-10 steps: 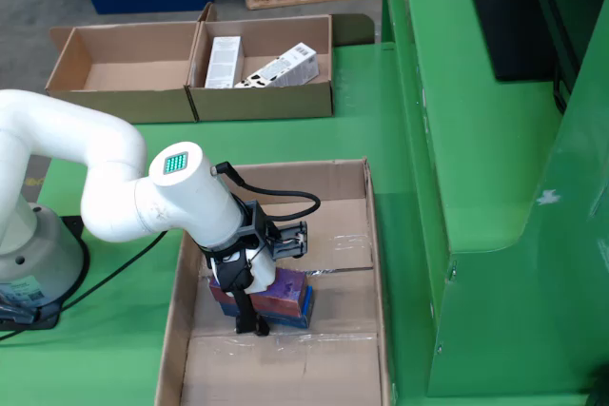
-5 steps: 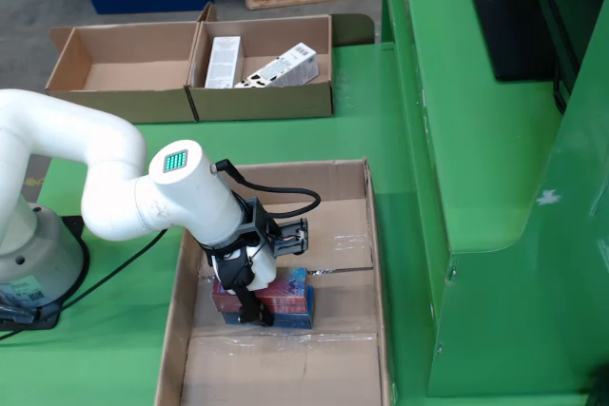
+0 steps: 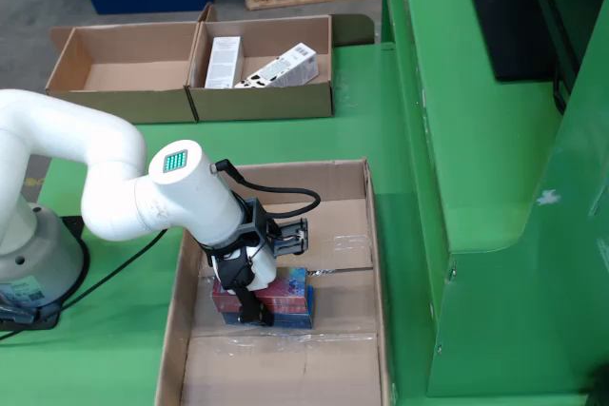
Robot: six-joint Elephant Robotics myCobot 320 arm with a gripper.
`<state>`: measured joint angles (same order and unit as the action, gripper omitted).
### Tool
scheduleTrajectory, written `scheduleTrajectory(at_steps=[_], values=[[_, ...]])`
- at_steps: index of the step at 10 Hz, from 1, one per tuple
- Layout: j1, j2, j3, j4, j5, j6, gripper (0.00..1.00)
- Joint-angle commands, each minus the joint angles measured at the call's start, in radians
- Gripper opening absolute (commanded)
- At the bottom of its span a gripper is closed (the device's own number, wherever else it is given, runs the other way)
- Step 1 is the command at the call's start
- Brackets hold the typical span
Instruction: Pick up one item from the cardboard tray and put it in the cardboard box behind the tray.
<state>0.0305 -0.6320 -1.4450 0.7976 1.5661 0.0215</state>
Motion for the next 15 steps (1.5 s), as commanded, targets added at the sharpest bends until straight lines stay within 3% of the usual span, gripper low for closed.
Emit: scheduleTrajectory(at_steps=[1,10,15], values=[[-0.007,0.021,0.022,0.01,-0.009,0.005,0.0],[-0.006,0.048,0.017,-0.001,-0.009,0.004,0.0],[-0.032,0.042,0.356,-0.311,0.022,0.003,0.0]])
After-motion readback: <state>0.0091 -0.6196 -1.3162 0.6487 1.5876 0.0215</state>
